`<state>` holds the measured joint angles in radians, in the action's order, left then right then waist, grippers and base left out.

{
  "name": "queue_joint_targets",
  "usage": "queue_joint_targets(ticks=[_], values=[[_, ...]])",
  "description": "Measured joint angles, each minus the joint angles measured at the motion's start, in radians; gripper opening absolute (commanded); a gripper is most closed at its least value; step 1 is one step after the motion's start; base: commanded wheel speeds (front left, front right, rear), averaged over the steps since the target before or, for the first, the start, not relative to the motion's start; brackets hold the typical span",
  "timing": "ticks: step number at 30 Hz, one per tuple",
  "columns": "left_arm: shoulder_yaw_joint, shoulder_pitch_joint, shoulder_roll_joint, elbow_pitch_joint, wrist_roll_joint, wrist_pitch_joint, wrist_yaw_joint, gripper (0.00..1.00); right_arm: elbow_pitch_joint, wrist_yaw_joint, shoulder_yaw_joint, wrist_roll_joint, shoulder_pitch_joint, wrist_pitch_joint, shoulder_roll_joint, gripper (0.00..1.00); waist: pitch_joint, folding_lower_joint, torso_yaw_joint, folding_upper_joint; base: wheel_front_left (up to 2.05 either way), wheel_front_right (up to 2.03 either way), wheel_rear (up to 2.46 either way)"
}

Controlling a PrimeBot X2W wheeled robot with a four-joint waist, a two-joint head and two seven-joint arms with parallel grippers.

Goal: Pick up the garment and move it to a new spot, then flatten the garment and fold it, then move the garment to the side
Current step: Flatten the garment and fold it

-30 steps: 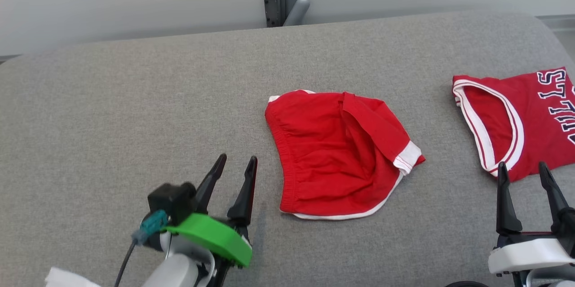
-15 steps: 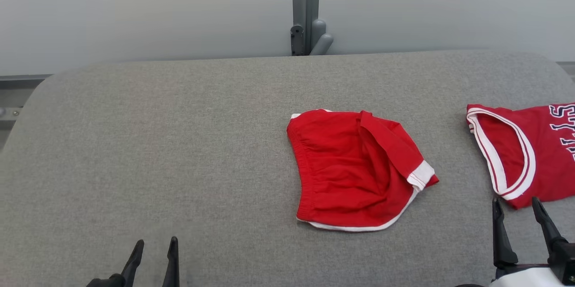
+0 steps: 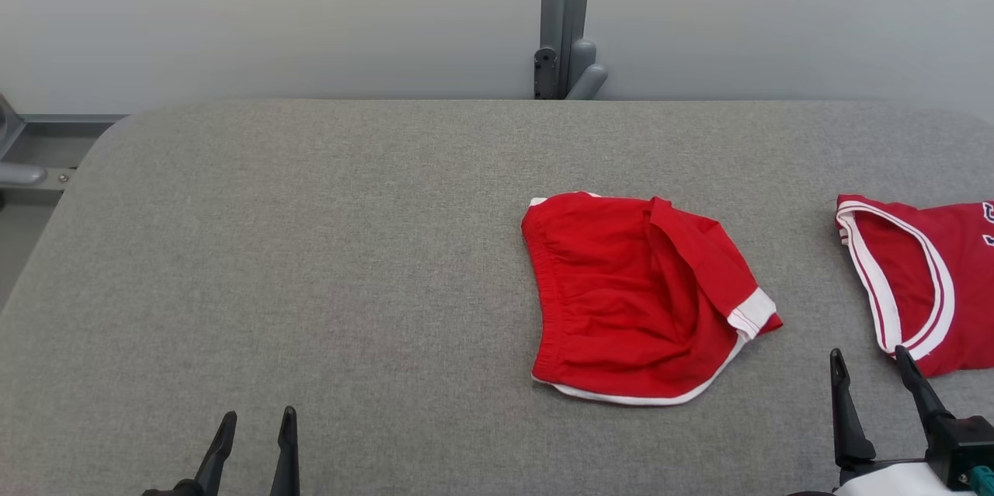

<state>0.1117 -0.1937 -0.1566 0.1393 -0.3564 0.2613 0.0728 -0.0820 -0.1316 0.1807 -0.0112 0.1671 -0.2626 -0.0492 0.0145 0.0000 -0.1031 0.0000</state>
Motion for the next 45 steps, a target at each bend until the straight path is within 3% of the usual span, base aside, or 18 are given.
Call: queue_joint_targets(ticks=[9, 16, 24, 35, 45], values=[[-0.03, 0.006, 0.047, 0.021, 0.025, 0.0, 0.04, 1.0, 0.0, 0.0, -0.008, 0.0, -0.009, 0.0, 0.0, 1.0, -0.005, 0.0, 0.016, 0.0, 0.0, 0.0, 0.0], [0.207, 0.167, 0.074, 0.111, -0.016, -0.052, 0.055, 1.0, 0.021, 0.0, -0.035, -0.002, -0.053, 0.0, 0.0, 1.0, -0.047, 0.0, 0.039, 0.0, 0.0, 0.0, 0.0], [0.452, 0.385, 0.069, 0.255, -0.167, -0.165, 0.055, 1.0, 0.027, 0.0, -0.061, 0.005, -0.092, 0.0, 0.0, 1.0, -0.094, 0.0001, 0.105, 0.0, 0.0, 0.0, 0.0], [0.568, 0.5, 0.022, 0.43, -0.279, -0.126, 0.055, 1.0, 0.029, 0.0, -0.055, 0.019, -0.107, 0.0, 0.0, 1.0, -0.145, 0.0, 0.199, 0.0, 0.0, 0.0, 0.0], [0.646, 0.543, 0.009, 0.463, -0.348, -0.082, 0.055, 1.0, 0.025, 0.0, -0.052, 0.029, -0.108, 0.0, 0.0, 1.0, -0.153, 0.0001, 0.21, 0.0, 0.0, 0.0, 0.0]])
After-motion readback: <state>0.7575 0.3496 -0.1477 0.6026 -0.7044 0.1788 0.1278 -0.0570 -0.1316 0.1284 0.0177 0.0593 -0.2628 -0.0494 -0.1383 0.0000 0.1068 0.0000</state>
